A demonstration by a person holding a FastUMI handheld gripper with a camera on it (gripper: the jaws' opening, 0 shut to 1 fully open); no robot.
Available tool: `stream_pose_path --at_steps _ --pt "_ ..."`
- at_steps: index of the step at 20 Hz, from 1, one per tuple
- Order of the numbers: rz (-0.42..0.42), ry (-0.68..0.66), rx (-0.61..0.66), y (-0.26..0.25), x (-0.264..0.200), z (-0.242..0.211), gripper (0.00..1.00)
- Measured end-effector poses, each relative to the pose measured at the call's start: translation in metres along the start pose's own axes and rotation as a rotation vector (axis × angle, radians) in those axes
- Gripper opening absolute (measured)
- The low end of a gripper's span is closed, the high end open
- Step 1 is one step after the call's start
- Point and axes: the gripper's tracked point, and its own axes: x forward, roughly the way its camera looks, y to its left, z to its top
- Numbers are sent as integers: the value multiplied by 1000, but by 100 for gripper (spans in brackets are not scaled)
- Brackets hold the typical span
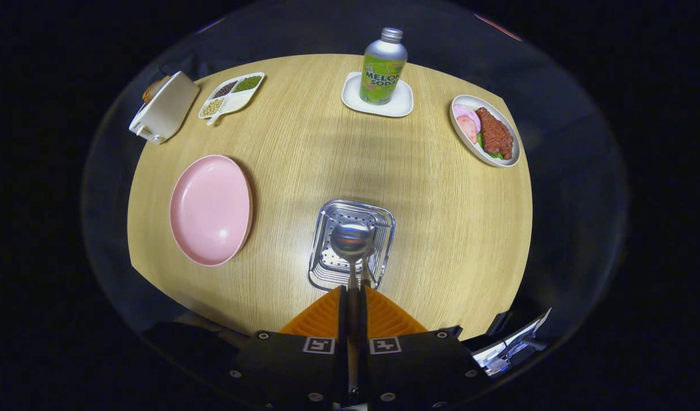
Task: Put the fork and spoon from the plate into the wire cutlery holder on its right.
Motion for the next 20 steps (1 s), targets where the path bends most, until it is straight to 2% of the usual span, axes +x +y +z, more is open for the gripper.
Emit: stream_pose_path --at_steps 4,11,17,20 --pt "10 -42 24 2 -1 9 9" --pt "34 -237 92 4 -25 43 9" --pt "-7 -683 158 -17 -102 116 9" --pt "-62 -898 167 -31 -157 137 9"
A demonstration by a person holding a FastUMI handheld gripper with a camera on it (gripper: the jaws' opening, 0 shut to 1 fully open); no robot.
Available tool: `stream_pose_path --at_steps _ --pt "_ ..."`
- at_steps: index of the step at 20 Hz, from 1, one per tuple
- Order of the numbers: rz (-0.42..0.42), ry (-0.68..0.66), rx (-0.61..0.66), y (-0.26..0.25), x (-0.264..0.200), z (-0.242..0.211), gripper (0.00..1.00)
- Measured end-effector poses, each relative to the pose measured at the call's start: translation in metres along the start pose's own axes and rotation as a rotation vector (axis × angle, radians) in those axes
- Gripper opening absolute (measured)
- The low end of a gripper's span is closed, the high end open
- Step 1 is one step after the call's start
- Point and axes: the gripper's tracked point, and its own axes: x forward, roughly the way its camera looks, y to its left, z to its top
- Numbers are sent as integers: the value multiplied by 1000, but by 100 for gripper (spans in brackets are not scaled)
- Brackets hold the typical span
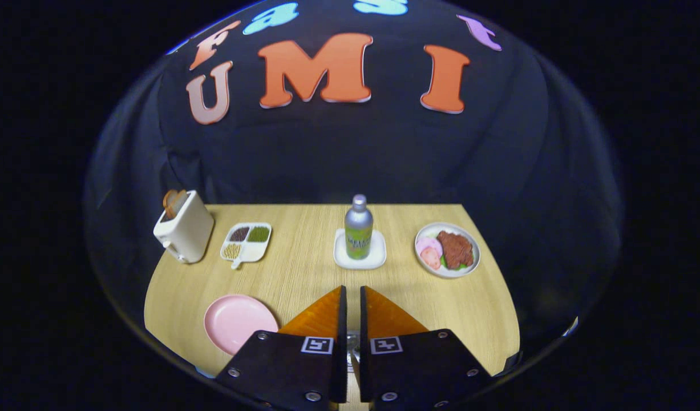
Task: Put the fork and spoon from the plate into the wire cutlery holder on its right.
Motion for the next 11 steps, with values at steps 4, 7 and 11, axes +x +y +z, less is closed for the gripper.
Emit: stream_pose_path --at_steps 4,7,11 --pt "-8 -174 0 -3 -40 53 10" --pt "9 -305 21 9 -67 95 17" --pt "36 -466 -30 16 -99 129 34"
